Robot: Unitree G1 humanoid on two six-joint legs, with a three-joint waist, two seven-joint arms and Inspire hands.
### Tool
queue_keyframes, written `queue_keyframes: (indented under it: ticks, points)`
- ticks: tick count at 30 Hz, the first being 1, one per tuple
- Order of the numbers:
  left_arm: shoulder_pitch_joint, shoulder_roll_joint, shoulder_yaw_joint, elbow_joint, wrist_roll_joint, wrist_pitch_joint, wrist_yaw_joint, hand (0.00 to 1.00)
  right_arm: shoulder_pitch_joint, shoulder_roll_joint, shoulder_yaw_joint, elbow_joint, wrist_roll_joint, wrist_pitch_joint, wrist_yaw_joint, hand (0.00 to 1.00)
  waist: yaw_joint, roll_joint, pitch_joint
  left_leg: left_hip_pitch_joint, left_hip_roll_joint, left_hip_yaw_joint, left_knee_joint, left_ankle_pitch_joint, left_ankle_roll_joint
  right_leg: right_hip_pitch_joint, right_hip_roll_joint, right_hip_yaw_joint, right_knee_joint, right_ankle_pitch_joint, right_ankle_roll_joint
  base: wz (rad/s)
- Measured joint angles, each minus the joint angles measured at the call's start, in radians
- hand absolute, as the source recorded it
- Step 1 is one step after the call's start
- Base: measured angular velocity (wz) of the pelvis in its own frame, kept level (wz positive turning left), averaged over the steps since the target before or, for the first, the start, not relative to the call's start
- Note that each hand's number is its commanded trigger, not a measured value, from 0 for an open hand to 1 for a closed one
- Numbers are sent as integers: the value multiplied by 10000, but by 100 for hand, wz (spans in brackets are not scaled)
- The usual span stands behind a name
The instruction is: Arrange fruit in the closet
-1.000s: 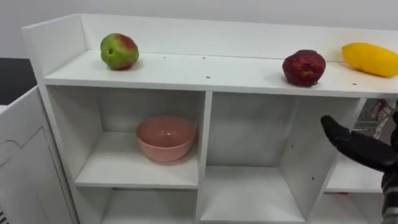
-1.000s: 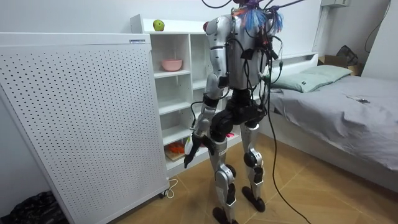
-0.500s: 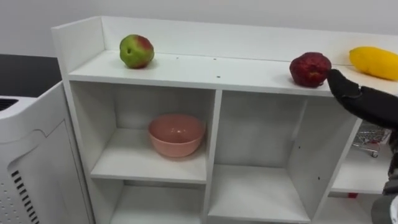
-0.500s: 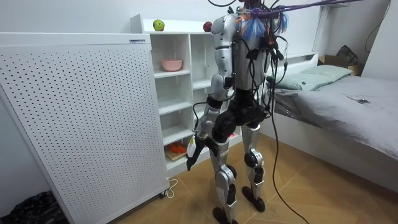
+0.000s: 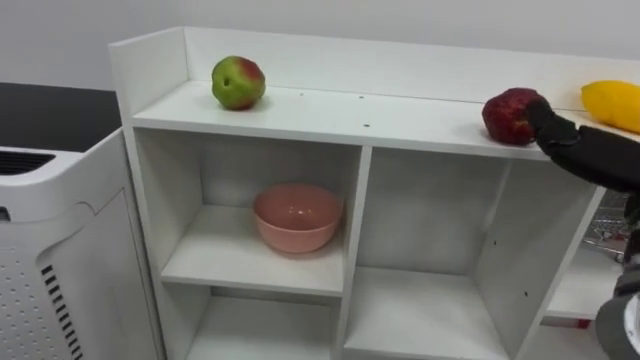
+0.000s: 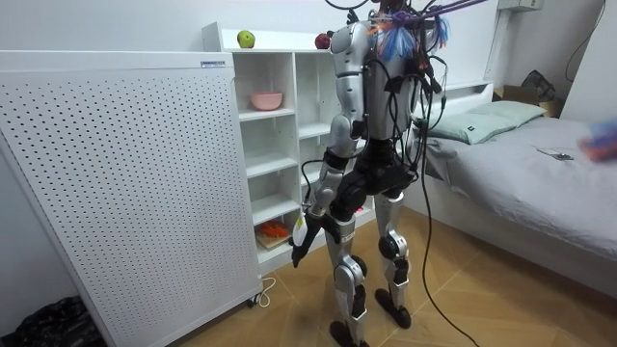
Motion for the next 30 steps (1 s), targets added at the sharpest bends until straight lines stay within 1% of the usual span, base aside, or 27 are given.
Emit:
queue_keyframes:
  ticks: [1,5,7,8,9,10,13,15,17,20,24,25,26,27,28,30]
  points:
    - [10,4,12,1,0,3,-35,0,-53,-118,86,103,257,23,100,0,21,-13,-6,-11,0,-7,2,0,0,-1,0,-4,0,0,0,0]
    - [-3,27,22,-67,-3,4,-111,0,-538,-163,140,488,451,66,424,0,-1,-78,-29,-33,0,-18,5,3,-3,-25,1,-18,-3,0,-1,0]
    - [-4,78,22,-200,0,10,-196,0,-733,-166,154,670,606,65,661,0,4,-154,-44,-45,0,-36,0,3,-3,-14,-5,-80,-7,0,-1,4]
    - [-5,89,97,-282,127,16,-224,0,-756,-166,155,788,653,74,791,0,23,-228,-65,-49,1,-38,-3,5,-4,-19,-6,-112,-8,0,-1,3]
    - [-6,87,145,-306,228,35,-230,0,-762,-167,154,864,659,90,866,0,32,-263,-68,-54,1,-39,-3,5,-4,-19,-6,-117,-10,0,-1,0]
    - [-8,85,224,-338,315,123,-234,0,-827,-167,152,1132,675,154,1057,0,30,-329,-86,-105,1,-42,3,5,-4,-24,-6,-122,-11,0,-1,0]
    - [-35,129,336,-383,310,283,-236,0,-1244,-188,149,2103,834,442,1323,0,16,-455,-100,-200,-1,-85,58,4,-4,-69,-13,-182,-14,4,-6,3]
    - [-55,139,368,-397,285,354,-236,0,-1428,-231,145,2372,833,506,1412,0,3,-455,-102,-249,-1,-93,76,4,-4,-100,-19,-236,-12,7,-11,2]
    - [-93,149,452,-395,291,371,-243,0,-1641,-427,161,2649,784,532,1577,0,14,-447,-100,-296,1,-99,107,5,-4,-142,-22,-273,-13,14,-23,0]
    - [-96,158,607,-394,280,373,-287,0,-1653,-519,160,2661,635,629,1854,0,23,-447,-100,-312,2,-101,119,4,-4,-145,-24,-289,-7,15,-24,0]
    - [-172,180,587,-394,280,393,-450,0,-1654,-564,161,2678,382,708,2171,0,11,-447,-99,-326,2,-101,122,4,-4,-145,-27,-294,-2,15,-24,0]
    - [-200,174,577,-394,276,414,-467,0,-1654,-622,171,2708,361,714,2249,2,12,-449,-100,-325,2,-101,122,4,-4,-146,-27,-296,-2,15,-24,0]
    - [-217,174,574,-394,275,444,-468,0,-1655,-711,236,2751,349,718,2289,35,12,-453,-102,-323,2,-101,122,4,-4,-145,-27,-296,-2,15,-24,0]
    - [-222,175,574,-394,270,456,-468,0,-1655,-772,284,2767,350,724,2302,58,10,-453,-102,-320,2,-101,122,4,-4,-143,-26,-296,-3,15,-24,0]
    - [-224,177,574,-395,267,493,-466,0,-1655,-854,347,2800,334,733,2359,100,9,-453,-102,-311,2,-100,123,4,-4,-135,-27,-295,-2,16,-24,0]
    - [-225,180,575,-395,267,569,-466,0,-1655,-868,366,2801,289,761,2383,100,8,-455,-103,-305,2,-101,124,4,-4,-133,-26,-295,-2,16,-24,0]
